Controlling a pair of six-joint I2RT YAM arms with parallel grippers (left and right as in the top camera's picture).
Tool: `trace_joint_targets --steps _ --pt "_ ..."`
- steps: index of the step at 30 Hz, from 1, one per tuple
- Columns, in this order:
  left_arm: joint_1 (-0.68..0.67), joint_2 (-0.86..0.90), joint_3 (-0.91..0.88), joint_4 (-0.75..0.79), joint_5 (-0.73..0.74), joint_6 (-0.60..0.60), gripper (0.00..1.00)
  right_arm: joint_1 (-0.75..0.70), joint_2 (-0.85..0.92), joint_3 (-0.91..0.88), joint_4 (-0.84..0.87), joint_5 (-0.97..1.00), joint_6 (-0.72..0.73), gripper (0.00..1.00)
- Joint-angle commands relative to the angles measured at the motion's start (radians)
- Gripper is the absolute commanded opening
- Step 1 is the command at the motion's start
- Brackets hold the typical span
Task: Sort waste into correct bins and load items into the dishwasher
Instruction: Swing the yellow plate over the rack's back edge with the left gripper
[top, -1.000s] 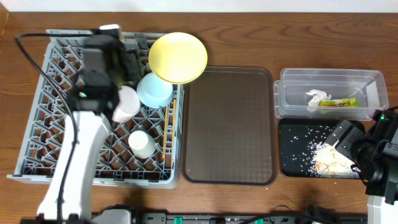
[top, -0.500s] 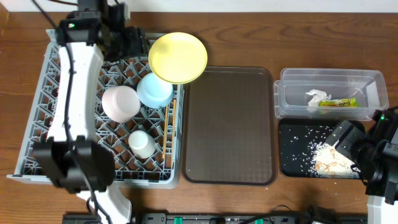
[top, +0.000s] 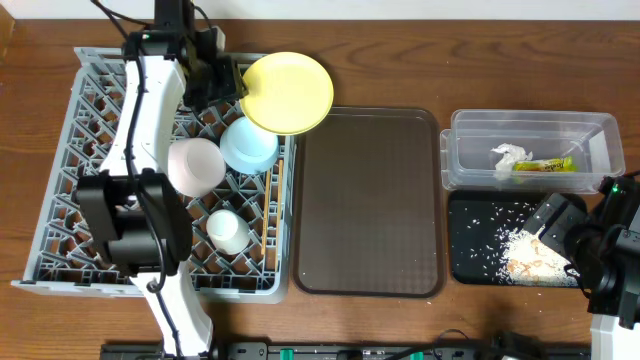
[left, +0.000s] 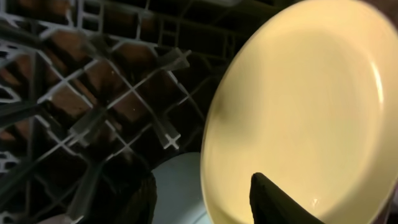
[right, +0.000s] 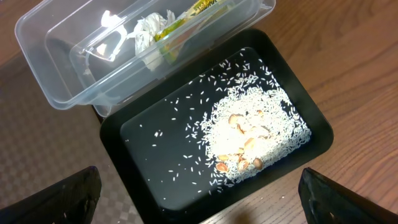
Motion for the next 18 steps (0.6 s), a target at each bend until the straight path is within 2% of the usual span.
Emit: trace_joint_targets --steps 1,6,10,11,13,18 --pt "-0.024 0.066 0.004 0.009 0.006 0.010 0.49 -0.003 -0.005 0.011 -0.001 0.006 0.007 0.99" --pt "-0.029 0.094 0.002 0.040 0.005 0.010 0.43 -0.003 -0.005 0.011 -0.001 0.006 0.007 0.99" --pt "-0.024 0.089 0.002 0.053 -0.016 0.010 0.20 -0.003 -0.005 0.011 -0.001 0.006 0.007 0.99" --pt "-0.022 0.087 0.002 0.053 -0.026 0.010 0.19 -0.003 -0.005 0.011 -0.001 0.006 0.007 0.99" --pt "-0.018 0.083 0.002 0.054 -0.041 0.010 0.08 -0.003 -0.005 0.011 -0.001 0.006 0.007 0.99" --pt "-0.006 0.063 0.003 0.056 -0.045 0.010 0.08 -0.003 -0.005 0.011 -0.001 0.006 0.007 0.99"
